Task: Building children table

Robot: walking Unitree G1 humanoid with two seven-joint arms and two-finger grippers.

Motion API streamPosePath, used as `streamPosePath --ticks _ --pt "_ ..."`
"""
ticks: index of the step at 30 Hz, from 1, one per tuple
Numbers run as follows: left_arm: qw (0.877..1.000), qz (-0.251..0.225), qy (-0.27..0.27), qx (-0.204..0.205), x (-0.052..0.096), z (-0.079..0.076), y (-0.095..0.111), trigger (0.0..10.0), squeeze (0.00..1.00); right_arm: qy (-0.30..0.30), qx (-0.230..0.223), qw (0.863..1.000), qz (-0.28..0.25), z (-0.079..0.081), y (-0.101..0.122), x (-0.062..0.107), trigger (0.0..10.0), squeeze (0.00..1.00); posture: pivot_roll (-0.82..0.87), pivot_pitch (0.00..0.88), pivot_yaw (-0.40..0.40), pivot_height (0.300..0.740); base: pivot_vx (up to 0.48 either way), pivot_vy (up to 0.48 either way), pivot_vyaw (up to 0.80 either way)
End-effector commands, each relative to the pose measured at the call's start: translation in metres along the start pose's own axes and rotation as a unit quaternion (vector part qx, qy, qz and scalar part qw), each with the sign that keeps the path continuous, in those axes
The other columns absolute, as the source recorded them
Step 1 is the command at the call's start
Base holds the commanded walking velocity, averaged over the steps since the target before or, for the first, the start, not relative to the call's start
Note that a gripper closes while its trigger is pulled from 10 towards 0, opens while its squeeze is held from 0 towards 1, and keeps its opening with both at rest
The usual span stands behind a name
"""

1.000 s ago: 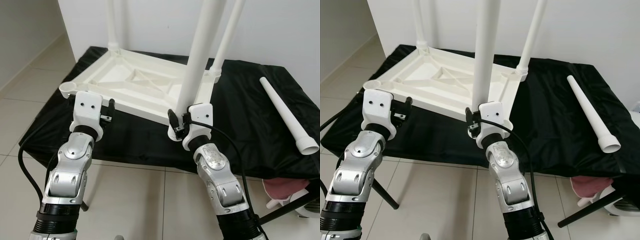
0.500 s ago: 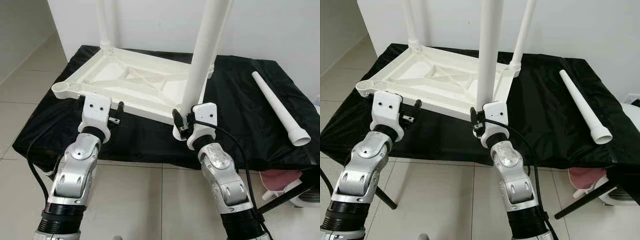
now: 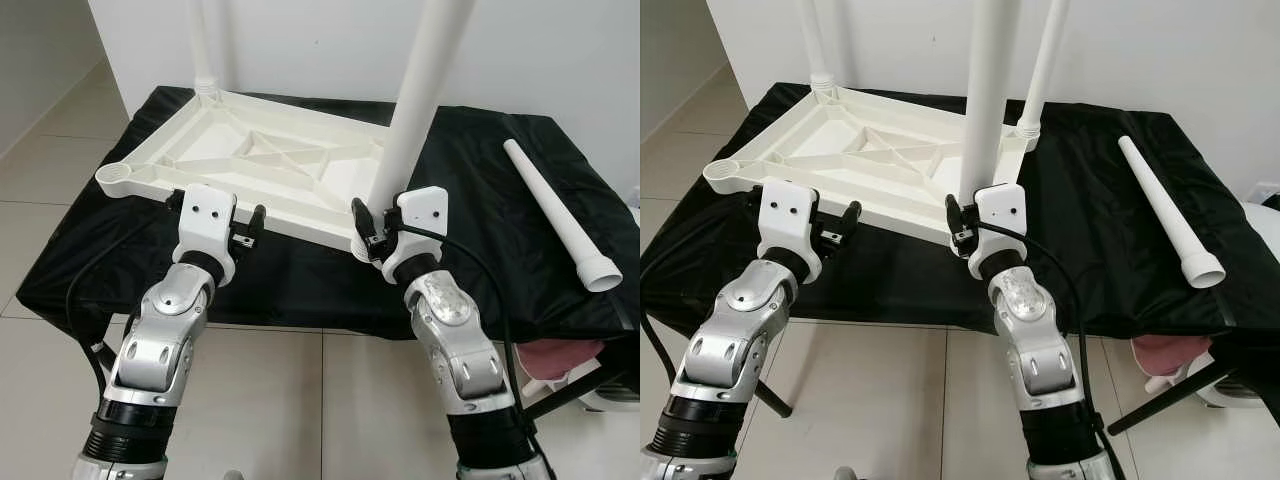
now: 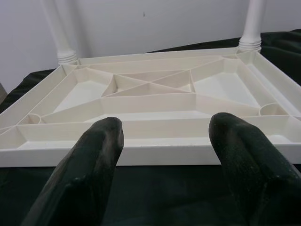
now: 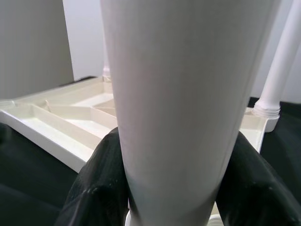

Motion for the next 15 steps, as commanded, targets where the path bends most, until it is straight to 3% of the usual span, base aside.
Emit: streamPosePath --ticks 1,5,15 --pt "0.998 -0.005 -0.063 0.0 0.0034 -0.0126 0.0013 10.0 0.0 -0.002 0.0 1.0 -0.02 0.0017 0.008 0.0014 10.0 0.0 0.07 0.081 -0.05 0.74 0.0 0.0 0.0" --pt "0.998 -0.019 -0.06 0.003 0.0035 -0.0101 0.0064 10.0 0.0 -0.005 0.003 1.0 -0.022 0.0033 0.0075 0.0017 10.0 0.0 0.07 0.08 -0.051 0.74 0.0 0.0 0.0" --pt "0.998 -0.019 -0.055 0.005 0.0024 -0.0089 0.0077 10.0 0.0 -0.013 0.01 0.999 -0.031 -0.0028 0.0109 -0.0005 10.0 0.0 0.07 0.083 -0.051 0.74 0.462 0.0 0.0"
Point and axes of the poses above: a point about 5 cm out from each wrist's last joint towards the gripper, its own x axis pointing back from the gripper into the wrist, its own y axis along the axis of the wrist's last joint, z = x × y, the point moved 5 cm from there along -x, pointing out of the wrist towards the gripper, and after that the axes turned 6 degrees about -x, right-handed, at the moved point
